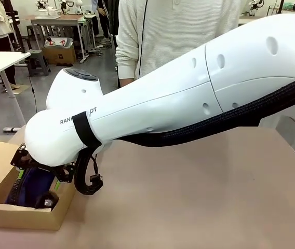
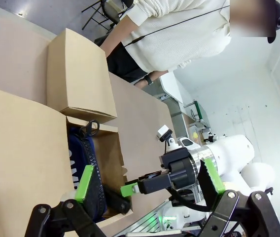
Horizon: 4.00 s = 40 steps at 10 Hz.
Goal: Place items inside the box.
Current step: Pick up a Pencil pouch or Stapler and place it inside the Mailer Box closest to the robot, then close the lid of the Mailer Box closest to the robot.
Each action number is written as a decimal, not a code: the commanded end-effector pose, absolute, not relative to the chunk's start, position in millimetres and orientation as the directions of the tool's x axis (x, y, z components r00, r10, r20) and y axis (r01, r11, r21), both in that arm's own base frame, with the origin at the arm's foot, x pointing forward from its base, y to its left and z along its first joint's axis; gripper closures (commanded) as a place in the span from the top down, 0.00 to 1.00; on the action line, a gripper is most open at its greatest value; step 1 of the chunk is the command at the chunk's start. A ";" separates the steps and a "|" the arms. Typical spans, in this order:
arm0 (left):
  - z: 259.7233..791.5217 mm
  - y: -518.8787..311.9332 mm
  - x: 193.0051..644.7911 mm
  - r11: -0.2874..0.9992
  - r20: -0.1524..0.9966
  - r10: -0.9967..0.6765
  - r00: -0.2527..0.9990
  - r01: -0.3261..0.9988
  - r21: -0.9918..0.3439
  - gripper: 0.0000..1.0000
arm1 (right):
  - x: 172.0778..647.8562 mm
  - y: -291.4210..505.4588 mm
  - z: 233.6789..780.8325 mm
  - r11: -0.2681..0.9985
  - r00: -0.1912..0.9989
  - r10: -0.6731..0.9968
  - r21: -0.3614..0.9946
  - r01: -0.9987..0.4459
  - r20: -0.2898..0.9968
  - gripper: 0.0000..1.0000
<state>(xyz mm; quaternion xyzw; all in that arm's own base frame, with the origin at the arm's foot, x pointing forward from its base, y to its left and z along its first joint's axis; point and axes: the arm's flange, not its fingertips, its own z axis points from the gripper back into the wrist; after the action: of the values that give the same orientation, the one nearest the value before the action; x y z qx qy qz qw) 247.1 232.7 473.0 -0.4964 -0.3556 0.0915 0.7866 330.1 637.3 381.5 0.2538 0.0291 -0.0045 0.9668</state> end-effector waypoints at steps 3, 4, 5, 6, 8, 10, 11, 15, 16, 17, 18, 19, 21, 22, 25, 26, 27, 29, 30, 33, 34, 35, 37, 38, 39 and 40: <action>472.6 231.6 247.4 0.484 0.490 0.499 0.715 0.239 -0.842 1.00 | 323.1 614.7 388.6 0.826 0.997 -0.021 0.561 0.057 -0.070 1.00; 472.6 231.6 247.4 0.484 0.490 0.499 0.715 0.239 -0.842 1.00 | 322.2 610.2 390.3 0.820 0.997 -0.030 0.569 0.062 -0.065 1.00; 472.6 231.6 247.4 0.484 0.490 0.499 0.715 0.239 -0.842 1.00 | 321.0 605.6 392.2 0.815 0.998 -0.033 0.577 0.063 -0.062 1.00; 472.6 231.6 247.4 0.484 0.490 0.499 0.715 0.239 -0.842 1.00 | 320.4 597.9 395.7 0.802 0.998 -0.031 0.594 0.061 -0.061 1.00; 472.6 231.6 247.4 0.484 0.490 0.499 0.715 0.239 -0.842 1.00 | 313.9 539.8 417.9 0.757 0.994 0.057 0.653 0.020 -0.096 1.00; 472.6 231.6 247.4 0.484 0.490 0.499 0.715 0.239 -0.842 1.00 | 297.6 422.8 447.5 0.703 0.959 0.226 0.710 -0.040 -0.170 1.00; 472.6 231.6 247.4 0.484 0.490 0.499 0.715 0.239 -0.842 1.00 | 287.1 370.1 460.2 0.696 0.944 0.254 0.717 -0.028 -0.210 1.00; 472.6 231.6 247.4 0.484 0.490 0.499 0.715 0.239 -0.842 1.00 | 278.9 360.4 449.8 0.745 0.956 0.037 0.645 0.168 -0.292 1.00; 472.6 231.6 247.4 0.484 0.490 0.499 0.715 0.239 -0.842 1.00 | 287.7 336.6 476.8 0.626 0.955 0.223 0.780 0.012 -0.194 1.00; 472.6 231.6 247.4 0.484 0.490 0.499 0.715 0.239 -0.842 1.00 | 287.7 336.6 476.8 0.626 0.955 0.223 0.780 0.012 -0.194 1.00; 472.6 231.6 247.4 0.484 0.490 0.499 0.715 0.239 -0.842 1.00 | 282.4 318.1 465.3 0.668 0.960 0.153 0.741 0.074 -0.234 1.00; 472.6 231.6 247.4 0.484 0.490 0.499 0.715 0.239 -0.842 1.00 | 284.8 296.4 479.7 0.565 0.963 0.204 0.824 0.034 -0.179 1.00; 472.6 231.6 247.4 0.484 0.490 0.499 0.715 0.239 -0.842 1.00 | 301.5 210.7 504.1 0.406 0.958 0.196 0.906 0.115 -0.209 1.00; 472.6 231.6 247.4 0.484 0.490 0.499 0.715 0.239 -0.842 1.00 | 298.4 171.6 510.9 0.357 0.951 0.211 0.923 0.139 -0.225 1.00; 472.6 231.6 247.4 0.484 0.490 0.499 0.715 0.239 -0.842 1.00 | 255.8 49.5 487.7 0.242 0.945 0.251 0.959 0.148 -0.210 1.00; 472.6 231.6 247.4 0.484 0.490 0.499 0.715 0.239 -0.842 1.00 | 242.9 15.7 462.7 0.200 0.930 0.331 0.975 0.096 -0.159 1.00; 472.6 231.6 247.4 0.484 0.490 0.499 0.715 0.239 -0.842 1.00 | 229.7 -14.5 437.4 0.084 0.922 0.377 0.995 0.059 -0.086 1.00; 472.6 231.6 247.4 0.484 0.490 0.499 0.715 0.239 -0.842 1.00 | 216.3 -38.3 387.6 -0.025 0.921 0.388 1.000 -0.014 0.023 1.00; 472.6 231.6 247.4 0.484 0.490 0.499 0.715 0.239 -0.842 1.00 | 223.7 -21.1 377.0 0.033 0.943 0.329 0.999 0.038 -0.047 1.00; 472.6 231.6 247.4 0.484 0.490 0.499 0.715 0.239 -0.842 1.00 | 246.2 -54.0 449.1 0.027 0.940 0.339 0.999 0.032 -0.039 1.00; 472.6 231.6 247.4 0.484 0.490 0.499 0.715 0.239 -0.842 1.00 | 246.2 -54.0 449.1 0.027 0.940 0.339 0.999 0.032 -0.039 1.00; 472.6 231.6 247.4 0.484 0.490 0.499 0.715 0.239 -0.842 1.00 | 246.2 -54.0 449.1 0.027 0.940 0.339 0.999 0.032 -0.039 1.00; 472.6 231.6 247.4 0.484 0.490 0.499 0.715 0.239 -0.842 1.00 | 246.2 -54.0 449.1 0.027 0.940 0.339 0.999 0.032 -0.039 1.00; 472.6 231.6 247.4 0.484 0.490 0.499 0.715 0.239 -0.842 1.00 | 246.2 -54.0 449.1 0.027 0.940 0.339 0.999 0.032 -0.039 1.00; 472.6 231.6 247.4 0.484 0.490 0.499 0.715 0.239 -0.842 1.00 | 246.2 -54.0 449.1 0.027 0.940 0.339 0.999 0.032 -0.039 1.00; 472.6 231.6 247.4 0.484 0.490 0.499 0.715 0.239 -0.842 1.00 | 246.2 -54.0 449.1 0.027 0.940 0.339 0.999 0.032 -0.039 1.00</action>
<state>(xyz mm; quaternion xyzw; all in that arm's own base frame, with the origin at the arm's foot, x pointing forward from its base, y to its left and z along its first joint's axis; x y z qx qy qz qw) 246.8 232.8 473.1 -0.4960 -0.3560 0.0916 0.7867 244.9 -57.1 443.5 0.6817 0.1316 0.1183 0.7099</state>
